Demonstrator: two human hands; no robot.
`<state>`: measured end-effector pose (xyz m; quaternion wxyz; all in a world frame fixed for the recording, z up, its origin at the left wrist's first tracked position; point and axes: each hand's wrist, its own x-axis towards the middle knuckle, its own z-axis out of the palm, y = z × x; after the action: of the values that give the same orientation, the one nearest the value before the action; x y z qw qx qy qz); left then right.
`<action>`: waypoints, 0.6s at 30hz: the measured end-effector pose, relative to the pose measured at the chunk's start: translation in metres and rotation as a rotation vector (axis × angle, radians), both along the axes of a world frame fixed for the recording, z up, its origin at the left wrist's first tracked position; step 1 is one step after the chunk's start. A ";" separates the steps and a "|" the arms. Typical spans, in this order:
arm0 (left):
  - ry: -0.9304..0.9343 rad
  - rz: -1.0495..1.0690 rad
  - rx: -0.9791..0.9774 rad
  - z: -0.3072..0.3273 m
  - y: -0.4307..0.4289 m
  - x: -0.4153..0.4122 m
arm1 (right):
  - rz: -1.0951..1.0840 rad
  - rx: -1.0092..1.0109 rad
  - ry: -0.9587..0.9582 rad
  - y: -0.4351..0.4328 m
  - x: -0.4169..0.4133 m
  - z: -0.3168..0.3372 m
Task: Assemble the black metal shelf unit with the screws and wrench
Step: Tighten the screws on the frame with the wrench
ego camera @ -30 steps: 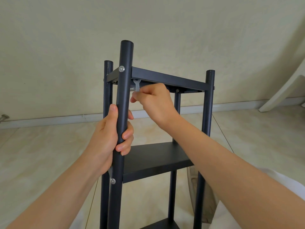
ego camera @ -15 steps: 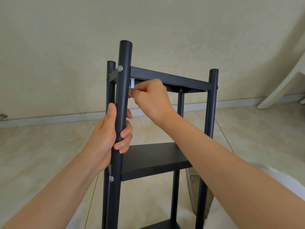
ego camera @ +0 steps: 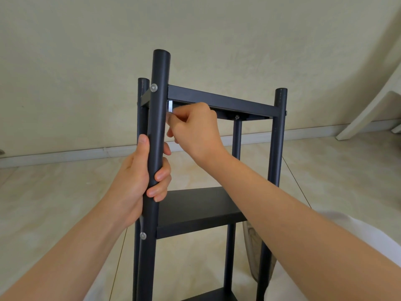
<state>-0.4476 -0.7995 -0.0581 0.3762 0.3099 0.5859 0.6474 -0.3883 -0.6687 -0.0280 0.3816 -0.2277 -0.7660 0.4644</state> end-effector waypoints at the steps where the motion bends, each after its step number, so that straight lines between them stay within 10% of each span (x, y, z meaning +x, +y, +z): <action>1: 0.000 -0.001 -0.002 0.000 0.000 0.000 | -0.002 0.009 0.015 0.000 -0.001 -0.003; 18: -0.001 -0.019 0.010 0.002 0.005 0.005 | -0.030 -0.061 0.177 0.001 -0.014 -0.021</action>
<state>-0.4426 -0.7949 -0.0559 0.3810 0.3169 0.5796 0.6469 -0.4023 -0.6677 -0.0490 0.4475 -0.2087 -0.7113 0.5003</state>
